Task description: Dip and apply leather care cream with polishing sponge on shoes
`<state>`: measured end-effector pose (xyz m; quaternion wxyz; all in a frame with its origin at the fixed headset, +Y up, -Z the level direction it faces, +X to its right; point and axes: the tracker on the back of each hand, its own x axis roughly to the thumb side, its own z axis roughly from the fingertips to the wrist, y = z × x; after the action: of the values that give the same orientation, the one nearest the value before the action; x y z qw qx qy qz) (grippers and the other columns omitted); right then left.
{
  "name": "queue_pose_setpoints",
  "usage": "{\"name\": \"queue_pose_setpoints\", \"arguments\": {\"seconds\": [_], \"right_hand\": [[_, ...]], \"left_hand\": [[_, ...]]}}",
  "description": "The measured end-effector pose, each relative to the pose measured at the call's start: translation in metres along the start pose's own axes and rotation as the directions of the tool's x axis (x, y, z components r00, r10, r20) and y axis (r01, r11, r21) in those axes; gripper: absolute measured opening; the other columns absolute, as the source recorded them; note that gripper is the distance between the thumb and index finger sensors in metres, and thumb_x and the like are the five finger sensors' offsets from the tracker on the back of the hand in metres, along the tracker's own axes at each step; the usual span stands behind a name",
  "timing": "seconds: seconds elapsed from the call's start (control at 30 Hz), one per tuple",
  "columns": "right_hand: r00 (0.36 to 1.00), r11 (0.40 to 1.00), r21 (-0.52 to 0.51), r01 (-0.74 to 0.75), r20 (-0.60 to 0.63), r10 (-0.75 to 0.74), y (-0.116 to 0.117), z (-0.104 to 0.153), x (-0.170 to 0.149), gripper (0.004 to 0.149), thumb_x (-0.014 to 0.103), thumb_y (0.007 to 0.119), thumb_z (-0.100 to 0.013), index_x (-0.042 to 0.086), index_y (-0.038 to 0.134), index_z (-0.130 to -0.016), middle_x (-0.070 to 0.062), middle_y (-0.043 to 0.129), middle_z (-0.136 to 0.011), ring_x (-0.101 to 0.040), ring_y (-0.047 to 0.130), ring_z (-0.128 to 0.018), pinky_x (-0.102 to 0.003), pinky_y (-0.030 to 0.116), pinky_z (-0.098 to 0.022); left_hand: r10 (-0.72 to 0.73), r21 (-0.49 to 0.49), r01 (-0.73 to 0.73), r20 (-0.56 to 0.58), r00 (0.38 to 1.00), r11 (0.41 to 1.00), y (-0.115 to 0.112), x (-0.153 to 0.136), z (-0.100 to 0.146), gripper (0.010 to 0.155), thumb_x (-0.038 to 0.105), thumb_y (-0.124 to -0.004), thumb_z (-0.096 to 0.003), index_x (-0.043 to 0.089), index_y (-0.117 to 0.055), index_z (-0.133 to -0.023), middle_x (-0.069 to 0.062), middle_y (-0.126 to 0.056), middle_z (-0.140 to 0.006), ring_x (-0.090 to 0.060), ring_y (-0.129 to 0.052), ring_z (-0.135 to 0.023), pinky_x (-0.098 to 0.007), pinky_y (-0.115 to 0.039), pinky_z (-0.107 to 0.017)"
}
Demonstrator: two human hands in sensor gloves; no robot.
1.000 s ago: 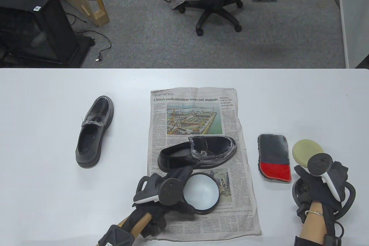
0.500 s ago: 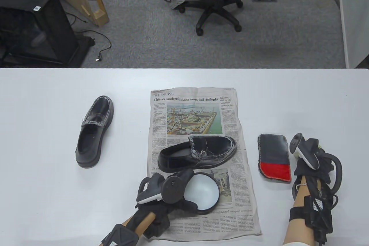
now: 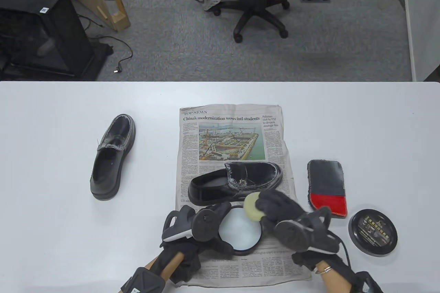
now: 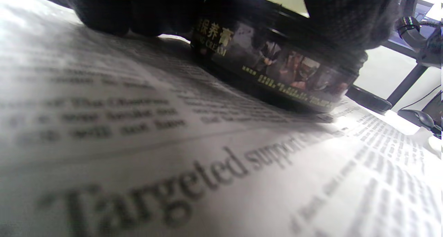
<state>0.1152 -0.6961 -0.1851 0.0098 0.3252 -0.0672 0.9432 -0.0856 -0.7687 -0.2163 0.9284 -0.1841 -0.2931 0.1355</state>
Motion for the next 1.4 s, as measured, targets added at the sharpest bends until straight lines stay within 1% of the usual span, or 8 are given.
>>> {"name": "queue_pose_setpoints", "arguments": {"seconds": [0.13, 0.27, 0.7, 0.87, 1.0, 1.1, 1.2, 1.4], "right_hand": [[0.995, 0.980, 0.196, -0.027, 0.102, 0.007, 0.043, -0.022, 0.032, 0.046, 0.041, 0.065, -0.058, 0.022, 0.064, -0.100, -0.005, 0.068, -0.108, -0.033, 0.074, -0.099, -0.043, 0.075, -0.070], [0.995, 0.967, 0.256, -0.013, 0.101, -0.014, 0.054, -0.022, 0.034, 0.044, 0.039, 0.060, -0.062, 0.021, 0.059, -0.102, -0.006, 0.062, -0.110, -0.033, 0.066, -0.102, -0.045, 0.069, -0.073], [0.967, 0.924, 0.299, 0.238, 0.013, -0.254, 0.048, -0.027, 0.029, 0.042, 0.034, 0.058, -0.064, 0.013, 0.061, -0.100, -0.017, 0.069, -0.103, -0.039, 0.077, -0.086, -0.039, 0.082, -0.061], [0.937, 0.910, 0.233, 0.344, -0.021, -0.349, 0.035, -0.021, 0.011, 0.043, 0.033, 0.060, -0.063, 0.012, 0.061, -0.101, -0.017, 0.070, -0.104, -0.039, 0.080, -0.088, -0.038, 0.084, -0.060], [0.930, 0.933, -0.004, 0.360, -0.073, -0.359, -0.006, -0.013, -0.017, 0.044, 0.032, 0.062, -0.063, 0.011, 0.061, -0.101, -0.018, 0.070, -0.104, -0.039, 0.083, -0.086, -0.036, 0.084, -0.060], [0.958, 0.971, -0.200, 0.133, -0.226, -0.178, -0.024, -0.011, -0.043, 0.044, 0.032, 0.061, -0.063, 0.013, 0.058, -0.103, -0.016, 0.066, -0.107, -0.038, 0.079, -0.091, -0.039, 0.080, -0.066], [0.923, 0.979, -0.204, -0.029, -0.382, -0.052, -0.009, -0.027, -0.073, 0.045, 0.034, 0.061, -0.063, 0.015, 0.056, -0.103, -0.014, 0.063, -0.109, -0.037, 0.077, -0.094, -0.039, 0.077, -0.069], [0.909, 0.992, -0.044, 0.115, -0.397, -0.123, 0.042, -0.062, -0.090, 0.046, 0.035, 0.063, -0.061, 0.018, 0.055, -0.103, -0.011, 0.061, -0.112, -0.038, 0.067, -0.101, -0.046, 0.066, -0.075]], "left_hand": [[0.001, 0.005, -0.001, -0.003, 1.000, 1.000, 0.000, -0.001, 0.000, 0.111, 0.064, -0.079, -0.0365, 0.010, -0.028, -0.119, -0.023, -0.049, -0.123, -0.047, -0.054, -0.107, -0.062, -0.057, -0.073], [-0.010, 0.008, 0.010, -0.006, 1.000, 1.000, 0.001, 0.000, -0.001, 0.111, 0.063, -0.079, -0.0367, 0.009, -0.029, -0.119, -0.023, -0.050, -0.122, -0.047, -0.055, -0.107, -0.062, -0.058, -0.073], [-0.060, 0.014, 0.060, -0.012, 0.998, 0.998, 0.001, 0.004, 0.000, 0.109, 0.063, -0.076, -0.0372, 0.008, -0.029, -0.119, -0.023, -0.052, -0.122, -0.047, -0.057, -0.106, -0.064, -0.059, -0.072], [-0.092, 0.017, 0.092, 0.020, 0.996, 0.996, 0.010, 0.009, 0.005, 0.106, 0.061, -0.078, -0.0423, 0.004, -0.032, -0.119, -0.029, -0.049, -0.121, -0.051, -0.056, -0.105, -0.065, -0.060, -0.071], [-0.213, 0.261, 0.208, -0.010, 0.977, 0.943, 0.047, 0.022, 0.028, 0.095, 0.061, -0.077, -0.0446, 0.011, -0.043, -0.118, -0.022, -0.058, -0.120, -0.046, -0.063, -0.105, -0.062, -0.064, -0.072], [-0.293, 0.397, 0.318, -0.123, 0.948, 0.861, 0.072, 0.024, 0.029, 0.094, 0.061, -0.076, -0.0451, 0.015, -0.040, -0.119, -0.019, -0.055, -0.123, -0.044, -0.059, -0.109, -0.062, -0.062, -0.075], [-0.338, 0.287, 0.409, -0.267, 0.902, 0.866, 0.084, 0.010, 0.004, 0.100, 0.063, -0.074, -0.0455, 0.012, -0.033, -0.121, -0.024, -0.046, -0.126, -0.049, -0.050, -0.111, -0.066, -0.057, -0.076], [-0.346, 0.092, 0.402, -0.359, 0.867, 0.911, 0.066, -0.024, -0.042, 0.107, 0.069, -0.073, -0.0416, 0.014, -0.028, -0.122, -0.024, -0.041, -0.128, -0.050, -0.047, -0.113, -0.069, -0.056, -0.076]]}}
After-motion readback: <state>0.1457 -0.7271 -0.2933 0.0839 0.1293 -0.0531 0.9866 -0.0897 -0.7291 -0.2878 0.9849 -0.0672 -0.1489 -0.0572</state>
